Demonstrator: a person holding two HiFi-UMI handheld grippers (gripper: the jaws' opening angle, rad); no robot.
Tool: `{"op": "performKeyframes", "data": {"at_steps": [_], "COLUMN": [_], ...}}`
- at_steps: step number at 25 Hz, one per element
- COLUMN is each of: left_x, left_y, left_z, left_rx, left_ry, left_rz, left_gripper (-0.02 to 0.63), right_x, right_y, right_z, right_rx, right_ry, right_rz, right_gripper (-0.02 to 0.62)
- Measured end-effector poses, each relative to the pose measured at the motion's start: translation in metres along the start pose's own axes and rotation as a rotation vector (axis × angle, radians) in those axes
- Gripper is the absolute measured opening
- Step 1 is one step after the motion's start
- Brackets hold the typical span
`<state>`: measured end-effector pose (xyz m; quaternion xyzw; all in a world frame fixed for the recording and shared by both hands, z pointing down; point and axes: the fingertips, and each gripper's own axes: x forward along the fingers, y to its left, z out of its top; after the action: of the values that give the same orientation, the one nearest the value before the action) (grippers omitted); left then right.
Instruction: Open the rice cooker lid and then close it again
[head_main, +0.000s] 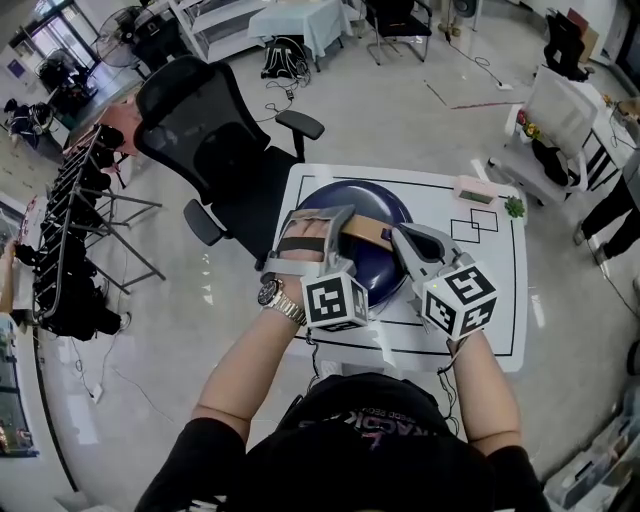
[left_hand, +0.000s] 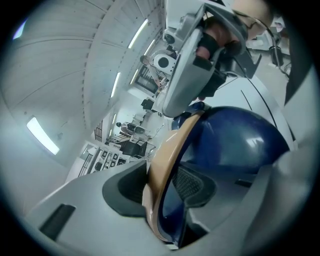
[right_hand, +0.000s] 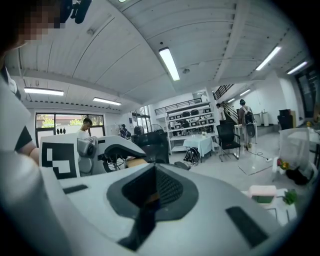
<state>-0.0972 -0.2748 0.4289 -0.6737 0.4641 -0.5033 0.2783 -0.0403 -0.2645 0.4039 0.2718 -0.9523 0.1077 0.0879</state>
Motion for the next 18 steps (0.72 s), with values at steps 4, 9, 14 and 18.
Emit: {"op": "performKeyframes", "data": {"at_steps": [4, 9, 14, 18], "left_x": [0.003, 0.008, 0.009, 0.008], "left_y": [-0.008, -0.015, -0.016, -0.017], "left_z": [0.001, 0.003, 0.003, 0.002], "left_rx": [0.016, 0.036, 0.048, 0.053], "left_ry": [0.015, 0.040, 0.057, 0.070], "left_rz": [-0.005, -0.006, 0.002, 0.007], "left_gripper": [0.156, 0.161, 0.163, 0.163], "right_x": [-0.001, -0.002, -0.001, -0.002], "right_y": [-0.004, -0.010, -0.011, -0.010], "right_z": [-0.010, -0.020, -0.025, -0.024], "right_rx": [0.009, 0.010, 0.021, 0.034], "right_ry": [0.011, 0.030, 0.037, 0.027], "right_rz": [0.006, 0.016, 0.031, 0.048], "right_gripper": [0.002, 0.002, 0.002, 0.002]}}
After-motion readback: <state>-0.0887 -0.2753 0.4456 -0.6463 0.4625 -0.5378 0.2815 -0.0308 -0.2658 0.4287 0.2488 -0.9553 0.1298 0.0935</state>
